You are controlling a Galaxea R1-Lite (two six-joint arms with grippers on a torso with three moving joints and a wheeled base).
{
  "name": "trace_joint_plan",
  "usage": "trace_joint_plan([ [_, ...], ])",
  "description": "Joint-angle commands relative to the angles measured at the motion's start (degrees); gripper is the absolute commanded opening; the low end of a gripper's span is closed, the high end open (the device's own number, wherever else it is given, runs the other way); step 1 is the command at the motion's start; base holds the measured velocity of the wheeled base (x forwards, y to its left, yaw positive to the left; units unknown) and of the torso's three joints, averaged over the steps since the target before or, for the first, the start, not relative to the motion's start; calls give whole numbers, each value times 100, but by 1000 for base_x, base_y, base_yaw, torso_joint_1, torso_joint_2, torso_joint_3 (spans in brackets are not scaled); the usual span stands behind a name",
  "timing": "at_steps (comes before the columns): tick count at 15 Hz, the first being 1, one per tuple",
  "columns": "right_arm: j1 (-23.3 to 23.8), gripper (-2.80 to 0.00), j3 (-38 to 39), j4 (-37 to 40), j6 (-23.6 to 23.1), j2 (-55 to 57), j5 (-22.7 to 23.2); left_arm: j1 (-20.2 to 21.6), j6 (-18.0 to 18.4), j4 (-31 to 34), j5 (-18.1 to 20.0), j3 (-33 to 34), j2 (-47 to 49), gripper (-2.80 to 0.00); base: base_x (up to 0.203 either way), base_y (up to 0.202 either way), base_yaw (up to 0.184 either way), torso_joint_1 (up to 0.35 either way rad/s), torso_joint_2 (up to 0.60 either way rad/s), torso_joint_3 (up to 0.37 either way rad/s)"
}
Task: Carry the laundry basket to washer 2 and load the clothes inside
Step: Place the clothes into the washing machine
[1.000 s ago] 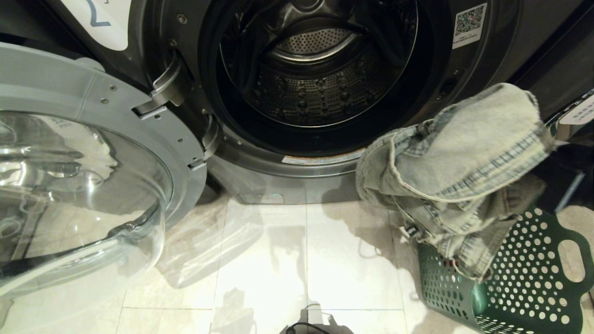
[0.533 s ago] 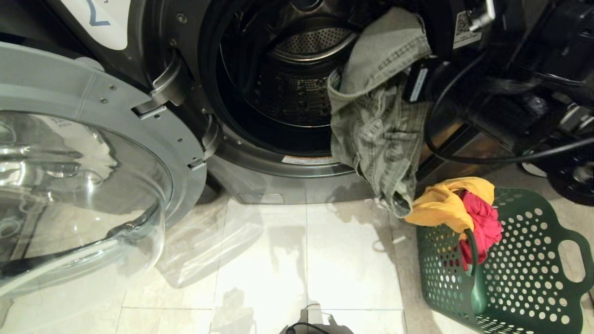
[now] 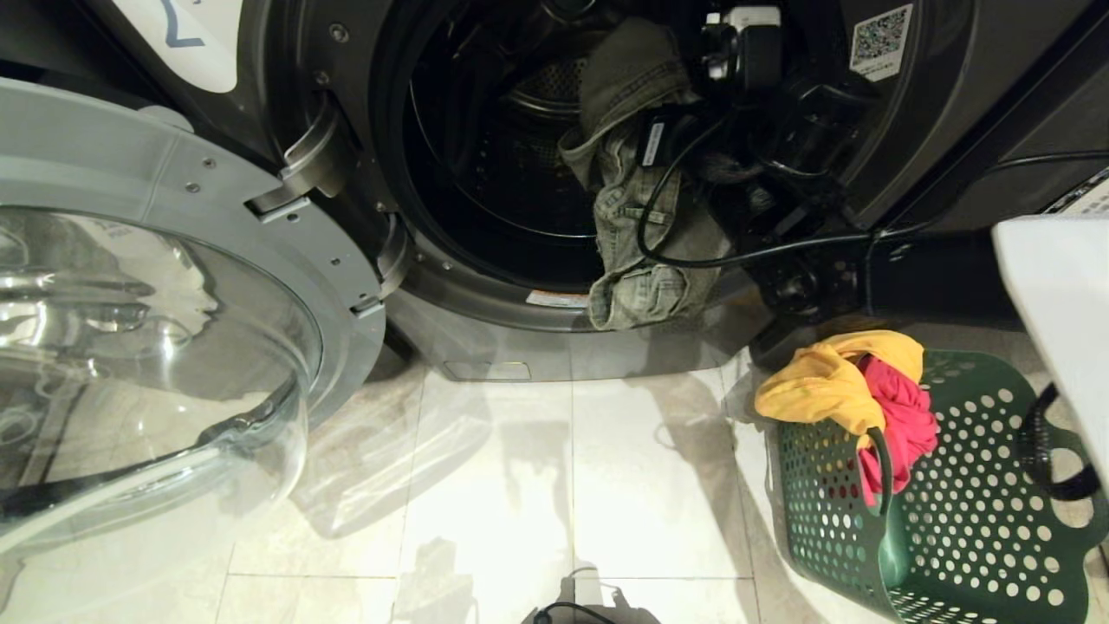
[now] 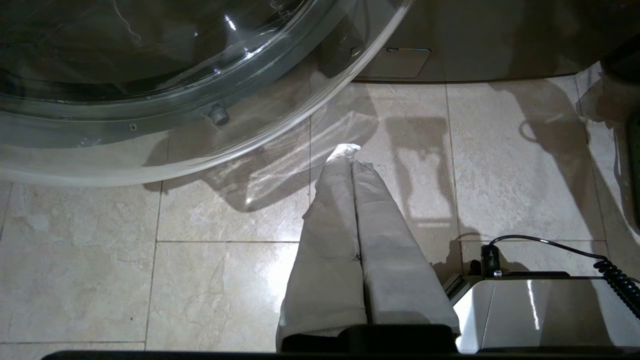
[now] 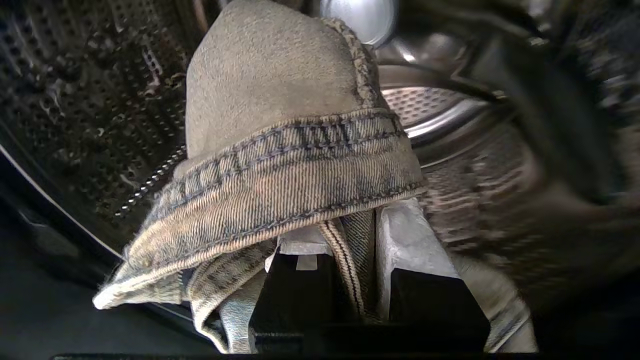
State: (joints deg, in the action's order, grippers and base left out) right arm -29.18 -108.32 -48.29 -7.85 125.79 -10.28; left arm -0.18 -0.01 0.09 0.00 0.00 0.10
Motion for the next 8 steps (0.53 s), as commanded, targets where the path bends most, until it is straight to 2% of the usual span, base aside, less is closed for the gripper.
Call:
trace_joint_plan([
  [1, -195, -280, -325, -210, -158, 631, 4, 1, -8, 0, 0, 0, -1, -280, 0, 0, 0, 0, 0, 0],
  [4, -393, -280, -423, -1000, -947, 946, 69, 1, 1, 0, 0, 0, -1, -280, 0, 0, 0, 0, 0, 0],
  [6, -399, -280, -434, -1673, -1875, 1112, 316, 1, 1, 0, 0, 0, 1, -280, 0, 0, 0, 0, 0, 0],
  [8, -403, -280, -434, -2176, -2110, 1192, 464, 1, 1, 0, 0, 0, 4, -280, 0, 0, 0, 0, 0, 0],
])
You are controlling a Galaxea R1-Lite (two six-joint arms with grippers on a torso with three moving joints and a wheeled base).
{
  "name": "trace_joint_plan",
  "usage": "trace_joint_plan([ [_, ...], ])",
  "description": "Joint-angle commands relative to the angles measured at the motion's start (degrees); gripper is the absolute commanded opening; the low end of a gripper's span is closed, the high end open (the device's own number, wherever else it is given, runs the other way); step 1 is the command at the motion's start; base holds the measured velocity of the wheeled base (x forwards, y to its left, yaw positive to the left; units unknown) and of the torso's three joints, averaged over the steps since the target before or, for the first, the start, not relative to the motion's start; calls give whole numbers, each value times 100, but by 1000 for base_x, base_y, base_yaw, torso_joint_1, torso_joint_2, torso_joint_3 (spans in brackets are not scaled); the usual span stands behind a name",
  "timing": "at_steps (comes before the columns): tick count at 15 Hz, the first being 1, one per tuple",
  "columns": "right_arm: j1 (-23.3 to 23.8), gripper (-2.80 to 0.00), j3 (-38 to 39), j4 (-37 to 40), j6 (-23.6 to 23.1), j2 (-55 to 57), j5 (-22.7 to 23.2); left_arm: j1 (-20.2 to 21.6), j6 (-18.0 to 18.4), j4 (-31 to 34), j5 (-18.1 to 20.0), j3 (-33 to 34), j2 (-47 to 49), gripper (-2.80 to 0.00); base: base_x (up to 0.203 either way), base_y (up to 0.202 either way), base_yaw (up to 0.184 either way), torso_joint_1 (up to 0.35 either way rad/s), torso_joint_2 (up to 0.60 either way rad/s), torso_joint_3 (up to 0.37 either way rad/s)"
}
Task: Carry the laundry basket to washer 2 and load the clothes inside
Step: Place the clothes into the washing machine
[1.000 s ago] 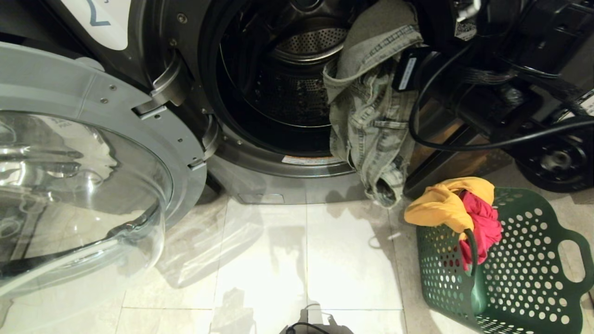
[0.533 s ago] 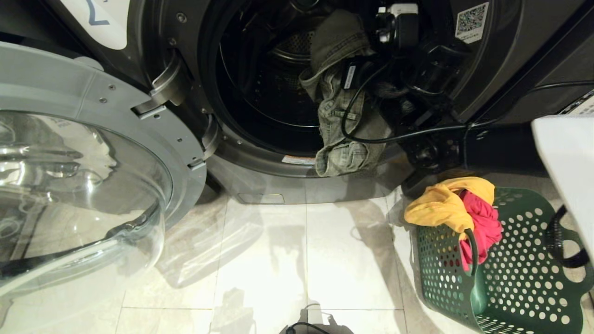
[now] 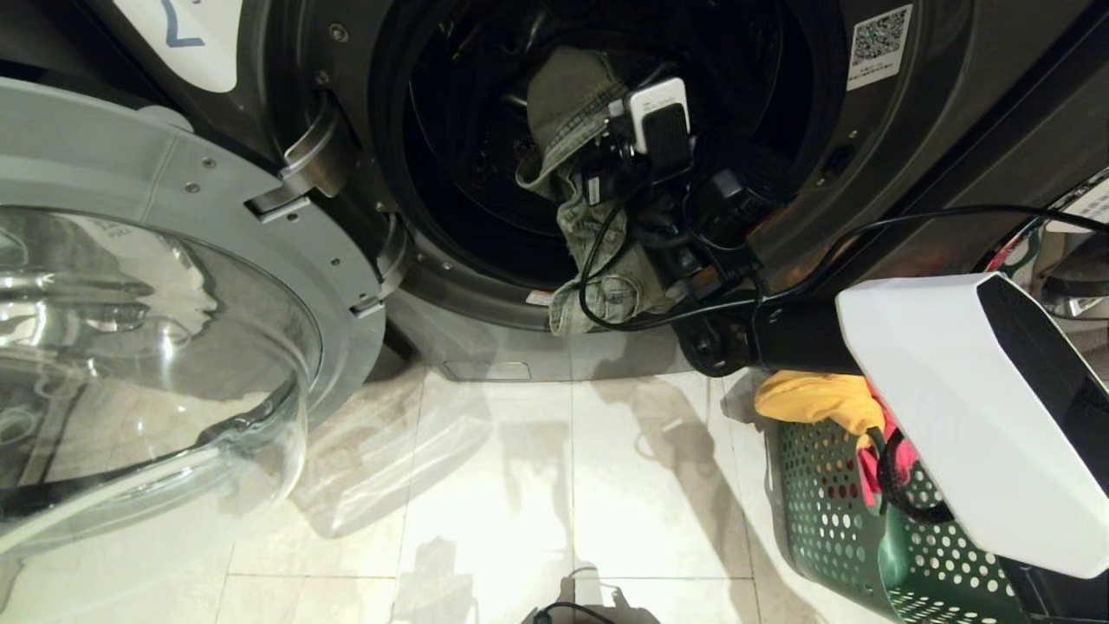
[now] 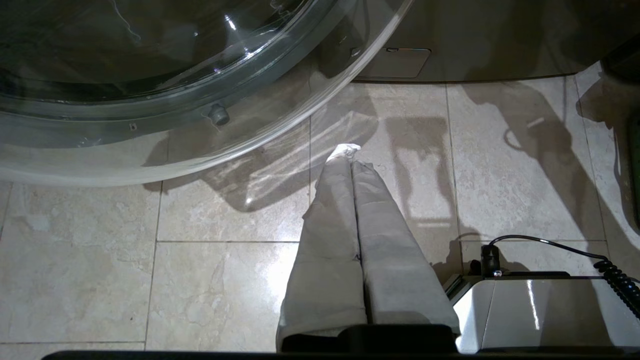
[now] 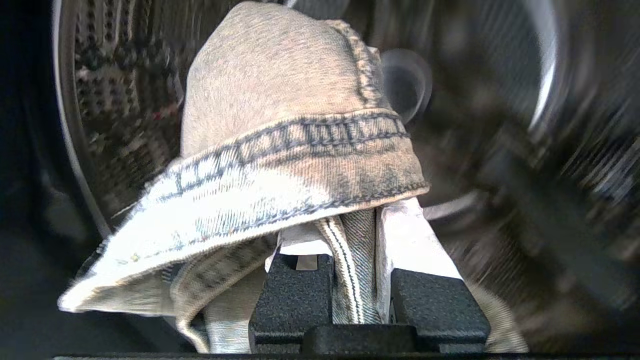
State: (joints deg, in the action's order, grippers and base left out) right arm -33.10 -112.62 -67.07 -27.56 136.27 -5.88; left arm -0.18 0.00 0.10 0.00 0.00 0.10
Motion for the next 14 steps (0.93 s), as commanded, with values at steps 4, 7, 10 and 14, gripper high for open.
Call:
trace_joint_plan([
  [4, 32, -280, 3, -448, -109, 128, -10, 1, -1, -1, 0, 0, 0, -280, 0, 0, 0, 0, 0, 0],
  [7, 213, 0, 54, -436, -90, 110, -24, 1, -8, -1, 0, 0, -1, -280, 0, 0, 0, 0, 0, 0],
  [10, 411, 0, 116, 178, 536, 58, -269, 1, 0, -1, 0, 0, -1, -280, 0, 0, 0, 0, 0, 0],
  [14, 613, 0, 231, 1179, 1124, -25, -468, 1, -3, -1, 0, 0, -1, -280, 0, 0, 0, 0, 0, 0],
])
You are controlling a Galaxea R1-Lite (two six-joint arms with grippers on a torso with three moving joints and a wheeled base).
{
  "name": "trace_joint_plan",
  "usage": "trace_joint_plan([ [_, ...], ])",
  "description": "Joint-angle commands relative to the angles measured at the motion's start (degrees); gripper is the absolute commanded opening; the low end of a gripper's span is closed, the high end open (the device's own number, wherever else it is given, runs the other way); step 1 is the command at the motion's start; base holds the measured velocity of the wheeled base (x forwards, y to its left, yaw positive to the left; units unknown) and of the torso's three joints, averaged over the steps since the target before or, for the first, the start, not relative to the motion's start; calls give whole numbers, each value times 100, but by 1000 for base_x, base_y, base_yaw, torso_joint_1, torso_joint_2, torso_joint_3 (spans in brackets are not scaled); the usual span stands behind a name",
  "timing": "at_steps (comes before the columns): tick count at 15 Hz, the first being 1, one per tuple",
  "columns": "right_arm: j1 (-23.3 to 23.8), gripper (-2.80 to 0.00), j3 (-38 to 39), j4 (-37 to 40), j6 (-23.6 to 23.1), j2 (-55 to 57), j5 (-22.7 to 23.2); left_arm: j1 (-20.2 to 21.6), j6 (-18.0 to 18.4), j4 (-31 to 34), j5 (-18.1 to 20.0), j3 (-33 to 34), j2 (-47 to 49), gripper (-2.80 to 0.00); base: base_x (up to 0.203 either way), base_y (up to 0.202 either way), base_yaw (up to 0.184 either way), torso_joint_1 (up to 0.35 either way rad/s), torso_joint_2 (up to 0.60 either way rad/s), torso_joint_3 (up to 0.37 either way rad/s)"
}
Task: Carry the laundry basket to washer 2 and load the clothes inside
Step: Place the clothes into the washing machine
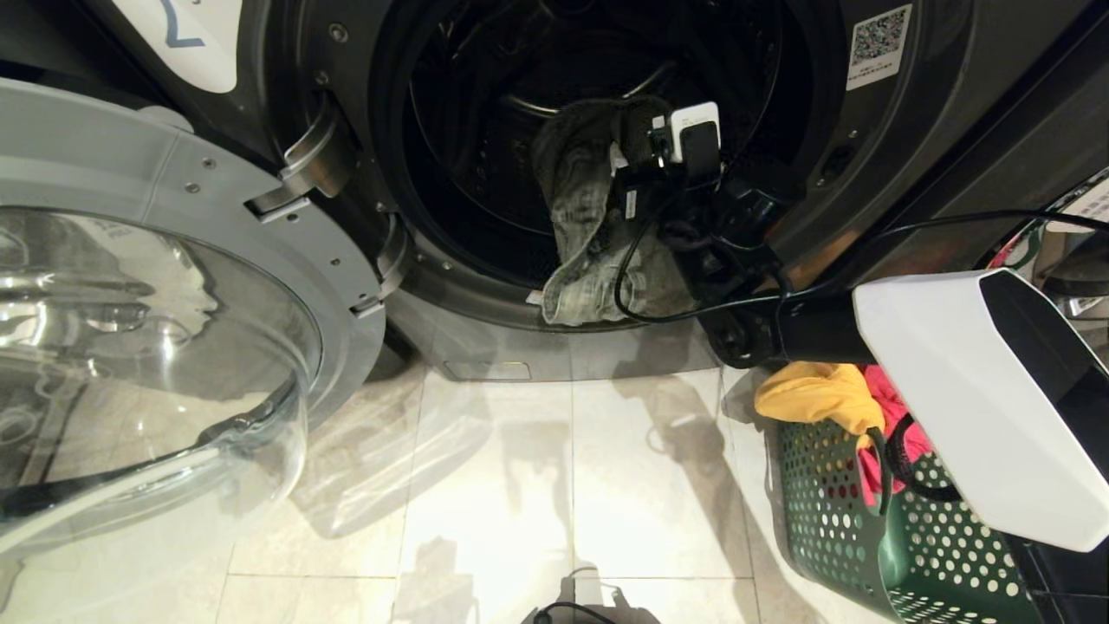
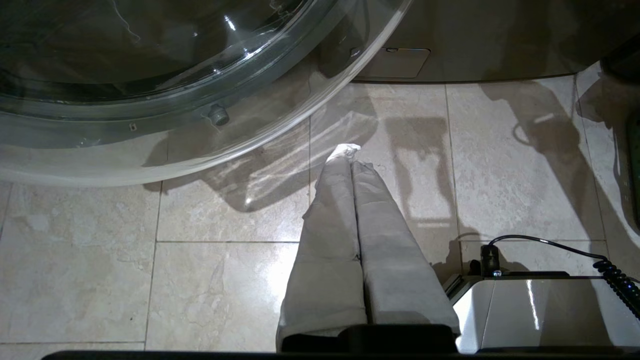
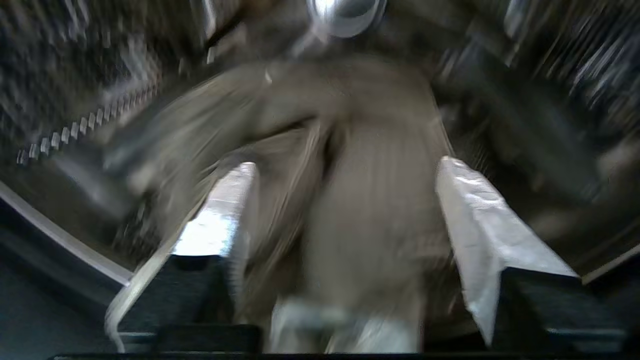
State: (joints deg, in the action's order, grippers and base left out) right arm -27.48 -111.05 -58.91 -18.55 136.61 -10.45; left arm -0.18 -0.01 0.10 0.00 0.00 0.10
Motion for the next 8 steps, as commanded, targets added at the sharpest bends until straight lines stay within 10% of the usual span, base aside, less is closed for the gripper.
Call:
trace_joint_plan([
  [1, 64, 0, 101, 932, 597, -69, -18, 1, 0, -1, 0, 0, 1, -280, 0, 0, 0, 0, 0, 0],
  [8, -152, 0, 462, 1610, 1096, -925, 38, 1, -8, -1, 0, 0, -1, -280, 0, 0, 0, 0, 0, 0],
])
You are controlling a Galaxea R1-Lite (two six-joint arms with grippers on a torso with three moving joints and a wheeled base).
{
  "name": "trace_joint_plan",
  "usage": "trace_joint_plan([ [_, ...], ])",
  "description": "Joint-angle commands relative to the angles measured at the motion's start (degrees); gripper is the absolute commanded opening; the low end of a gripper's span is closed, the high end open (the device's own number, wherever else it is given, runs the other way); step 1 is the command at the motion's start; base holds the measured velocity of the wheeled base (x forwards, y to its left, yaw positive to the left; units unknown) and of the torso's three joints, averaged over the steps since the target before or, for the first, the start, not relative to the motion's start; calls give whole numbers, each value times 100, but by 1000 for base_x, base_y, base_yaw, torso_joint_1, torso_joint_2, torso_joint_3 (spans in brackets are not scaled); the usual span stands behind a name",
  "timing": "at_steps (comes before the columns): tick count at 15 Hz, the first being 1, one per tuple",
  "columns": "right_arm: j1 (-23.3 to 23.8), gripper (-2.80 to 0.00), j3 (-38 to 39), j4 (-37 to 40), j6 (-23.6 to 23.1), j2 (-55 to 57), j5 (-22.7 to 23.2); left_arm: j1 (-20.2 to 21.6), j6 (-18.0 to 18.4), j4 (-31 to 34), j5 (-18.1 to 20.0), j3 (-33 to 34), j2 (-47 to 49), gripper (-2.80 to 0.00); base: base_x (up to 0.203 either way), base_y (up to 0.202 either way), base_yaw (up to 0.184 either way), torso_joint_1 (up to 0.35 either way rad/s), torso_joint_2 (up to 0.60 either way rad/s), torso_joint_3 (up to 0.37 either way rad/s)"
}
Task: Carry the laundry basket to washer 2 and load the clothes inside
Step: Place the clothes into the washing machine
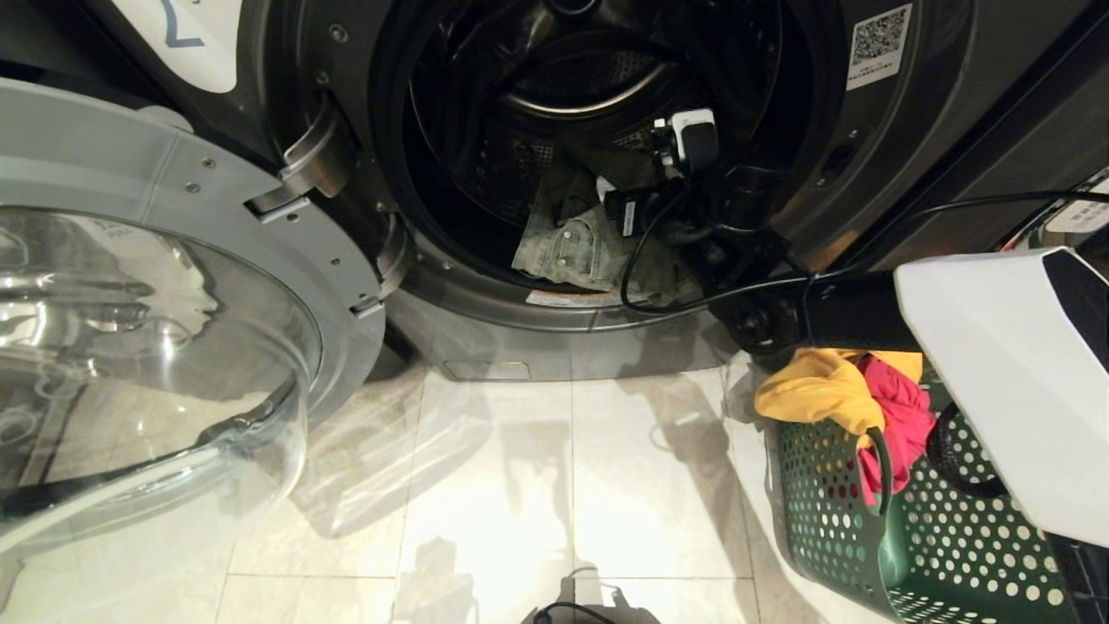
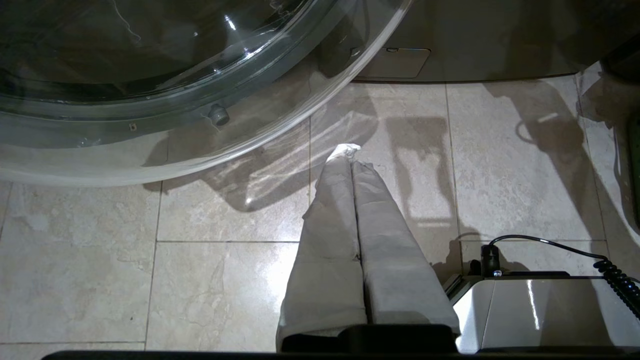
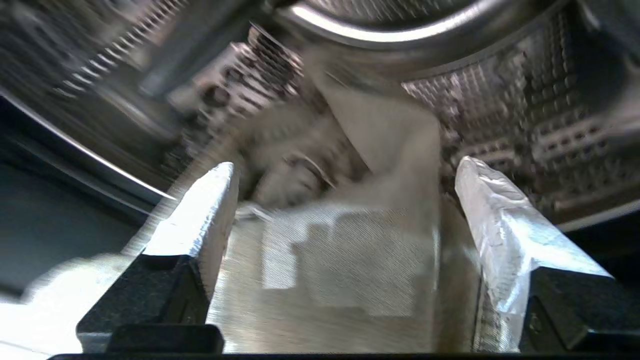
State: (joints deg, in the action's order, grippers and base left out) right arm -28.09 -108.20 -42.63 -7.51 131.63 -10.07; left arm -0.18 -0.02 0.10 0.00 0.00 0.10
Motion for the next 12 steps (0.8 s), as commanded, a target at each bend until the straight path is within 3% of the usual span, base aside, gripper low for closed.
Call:
trace_joint_plan([
  [1, -170, 0, 384, -7, -2, -668, 12, 1, -4, -1, 0, 0, 5, -280, 0, 0, 0, 0, 0, 0],
  [6, -586, 0, 2588, -12, 5, -2076, 727, 1, 2, -1, 0, 0, 2, -280, 0, 0, 0, 0, 0, 0],
  [10, -773, 0, 4193, -54, 35, -2800, 885, 1, 2, -1, 0, 0, 1, -280, 0, 0, 0, 0, 0, 0],
  [12, -793, 0, 4543, -102, 35, -2833, 893, 1, 2, -1, 0, 0, -1, -280, 0, 0, 0, 0, 0, 0],
])
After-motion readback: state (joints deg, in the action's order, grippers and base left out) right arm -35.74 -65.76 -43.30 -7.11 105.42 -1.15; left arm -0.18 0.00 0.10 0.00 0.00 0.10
